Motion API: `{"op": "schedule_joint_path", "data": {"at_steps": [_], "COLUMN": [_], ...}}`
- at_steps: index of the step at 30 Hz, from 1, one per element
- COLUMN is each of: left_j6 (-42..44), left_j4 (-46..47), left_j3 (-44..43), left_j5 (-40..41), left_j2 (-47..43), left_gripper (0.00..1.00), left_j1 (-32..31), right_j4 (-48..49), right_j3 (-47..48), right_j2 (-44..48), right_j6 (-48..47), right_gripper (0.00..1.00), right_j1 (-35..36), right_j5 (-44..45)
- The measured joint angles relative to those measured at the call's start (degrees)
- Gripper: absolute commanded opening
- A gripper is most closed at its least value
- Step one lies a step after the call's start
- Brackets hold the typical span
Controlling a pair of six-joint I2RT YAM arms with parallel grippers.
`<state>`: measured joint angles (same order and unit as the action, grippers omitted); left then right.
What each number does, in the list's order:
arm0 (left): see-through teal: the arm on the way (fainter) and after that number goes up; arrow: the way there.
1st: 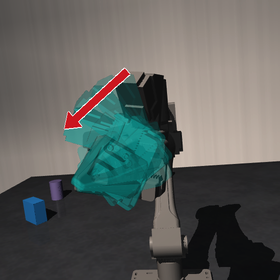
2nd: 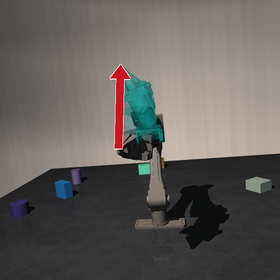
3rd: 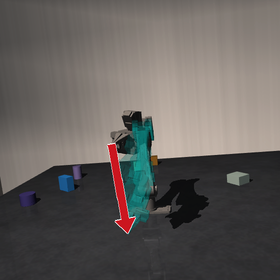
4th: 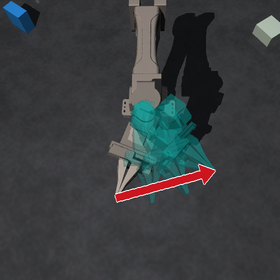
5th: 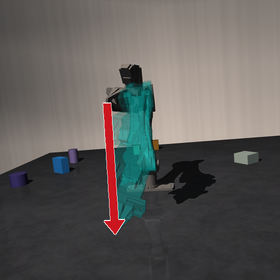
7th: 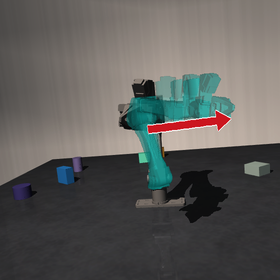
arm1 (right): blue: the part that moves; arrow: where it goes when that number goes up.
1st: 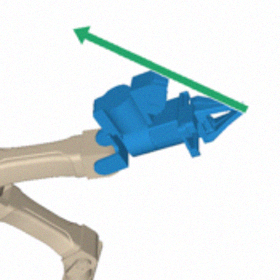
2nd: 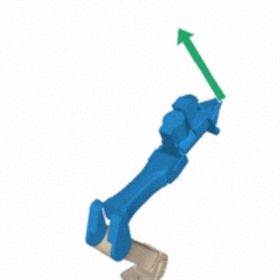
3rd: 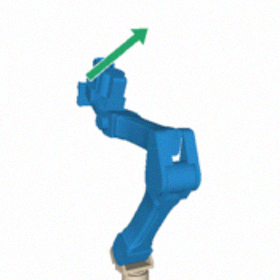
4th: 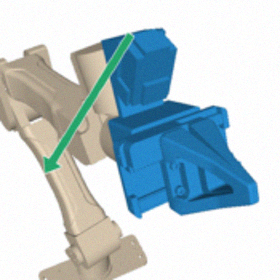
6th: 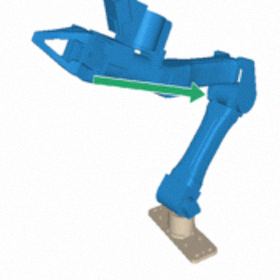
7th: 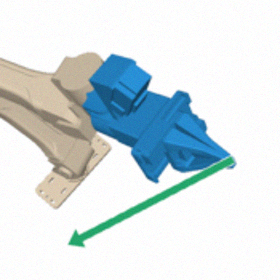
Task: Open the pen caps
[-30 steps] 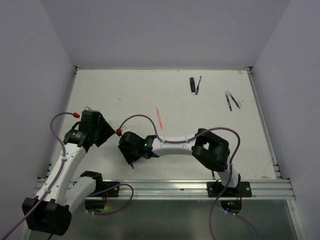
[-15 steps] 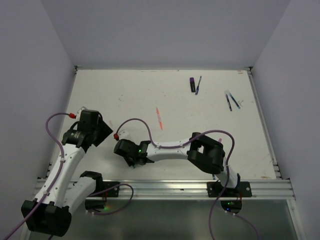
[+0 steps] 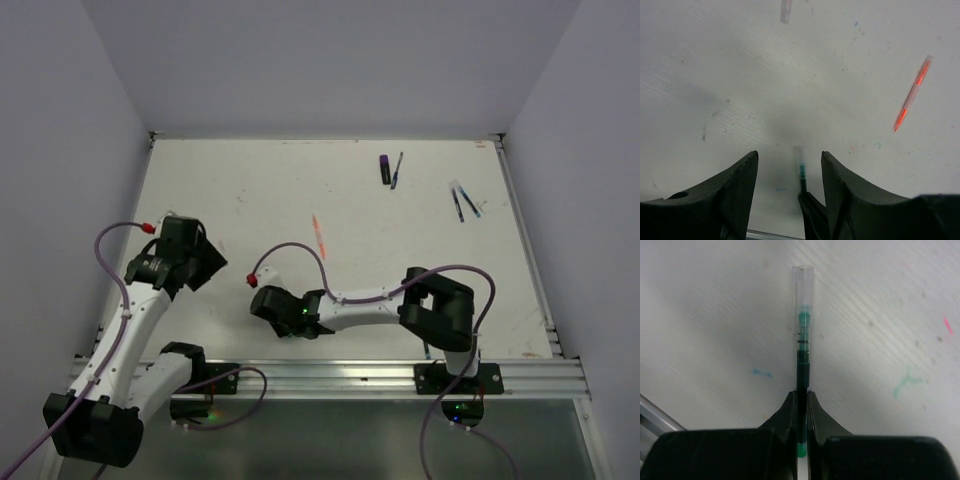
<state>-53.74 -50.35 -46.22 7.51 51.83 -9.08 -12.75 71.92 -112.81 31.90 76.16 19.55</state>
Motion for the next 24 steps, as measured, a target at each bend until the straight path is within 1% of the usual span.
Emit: {"op": "schedule_joint_path", "data": {"at_steps": [2,4,8,11,13,16,19,24], "left_j6": [2.58,5.07,7.06,7.08,7.08,6.99,6.8,6.69], "left_j4": [1.95,6.4,18.75,24.7,27.63,30.84,33.33,34.4], "left_j3": [0.28,1.86,9.42,13.75,14.51,14.64,14.64,14.67], "left_j5": [-4.04,-10.49,-23.82,-30.71,-33.68,-35.93,-36.48,-36.24], "left_j2": [0.37,0.42,-1.51,-3.56,-3.48,-3.37,-3.21,-1.73], "left_gripper": [0.56,0.54,0.5,0.5,0.5,0.5,0.5,0.49], "left_j1": [0.0,0.0,-0.13,-0.87,-1.84,-3.91,-6.56,-9.4], "right_j4": [0.24,0.24,0.96,1.62,1.97,2.19,2.03,2.08], "right_j3": [-5.73,-9.51,-12.22,-12.7,-12.7,-12.7,-12.7,-12.7], "right_j2": [4.59,8.7,15.67,20.04,22.18,23.54,23.58,23.63], "right_j6": [-0.81,-1.4,-1.75,-1.7,-1.7,-1.7,-1.7,-1.6], "right_gripper": [0.0,0.0,0.0,0.0,0.0,0.0,0.0,0.0], "right_j1": [-0.2,-0.59,-2.14,-3.23,-3.91,-4.61,-5.01,-5.07], "right_j5": [-0.22,-1.11,-2.64,-3.56,-4.09,-4.28,-4.48,-4.79]}}
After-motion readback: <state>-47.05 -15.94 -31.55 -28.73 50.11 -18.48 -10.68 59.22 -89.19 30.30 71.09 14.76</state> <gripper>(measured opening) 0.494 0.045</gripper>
